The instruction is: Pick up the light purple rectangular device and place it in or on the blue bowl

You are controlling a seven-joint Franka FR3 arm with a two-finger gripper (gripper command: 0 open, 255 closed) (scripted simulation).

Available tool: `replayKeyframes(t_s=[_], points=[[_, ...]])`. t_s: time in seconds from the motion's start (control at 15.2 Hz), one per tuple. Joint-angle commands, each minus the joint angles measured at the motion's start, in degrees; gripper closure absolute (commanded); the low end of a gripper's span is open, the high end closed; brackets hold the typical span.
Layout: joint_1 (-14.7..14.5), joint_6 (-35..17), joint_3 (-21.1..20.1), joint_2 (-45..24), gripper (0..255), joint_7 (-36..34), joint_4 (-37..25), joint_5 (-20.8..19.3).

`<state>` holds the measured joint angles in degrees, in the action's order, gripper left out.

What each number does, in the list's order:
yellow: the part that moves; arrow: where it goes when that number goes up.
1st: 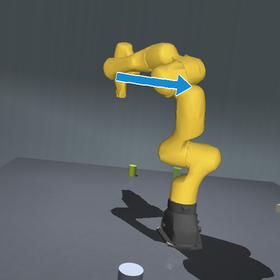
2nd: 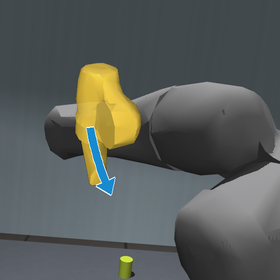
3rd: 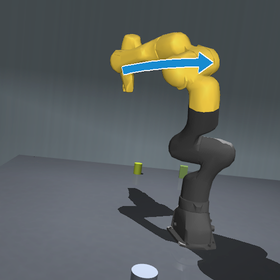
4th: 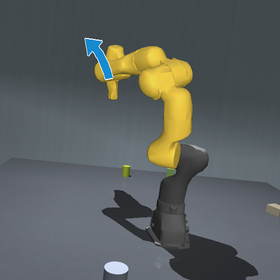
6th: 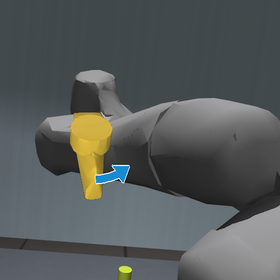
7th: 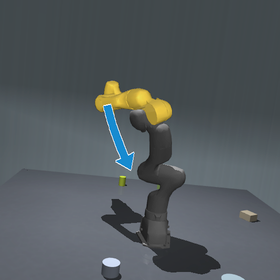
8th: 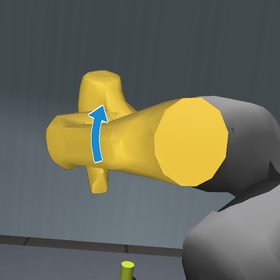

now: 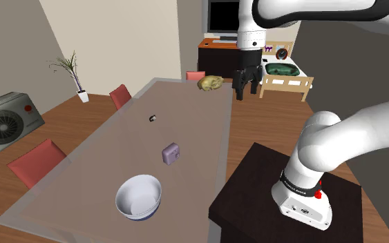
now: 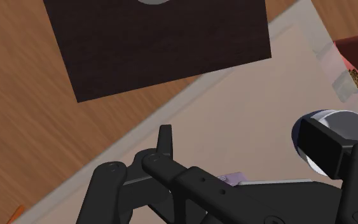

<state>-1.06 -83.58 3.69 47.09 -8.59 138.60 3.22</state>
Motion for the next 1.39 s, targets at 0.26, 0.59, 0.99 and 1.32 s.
replayKeyframes(t_s=[0.26,0.59,0.99,1.32], points=[[0.4,-8.6,-3.0,-3.7,0,-5.4,3.8,2.3],[0.8,-19.7,-6.6,-10.8,0,-11.9,6.5,4.5],[1.5,-32.7,-10.3,-22.1,0,-19.5,6.6,6.0],[2.4,-42.6,-12.8,-33.2,0,-26.2,4.2,5.5]])
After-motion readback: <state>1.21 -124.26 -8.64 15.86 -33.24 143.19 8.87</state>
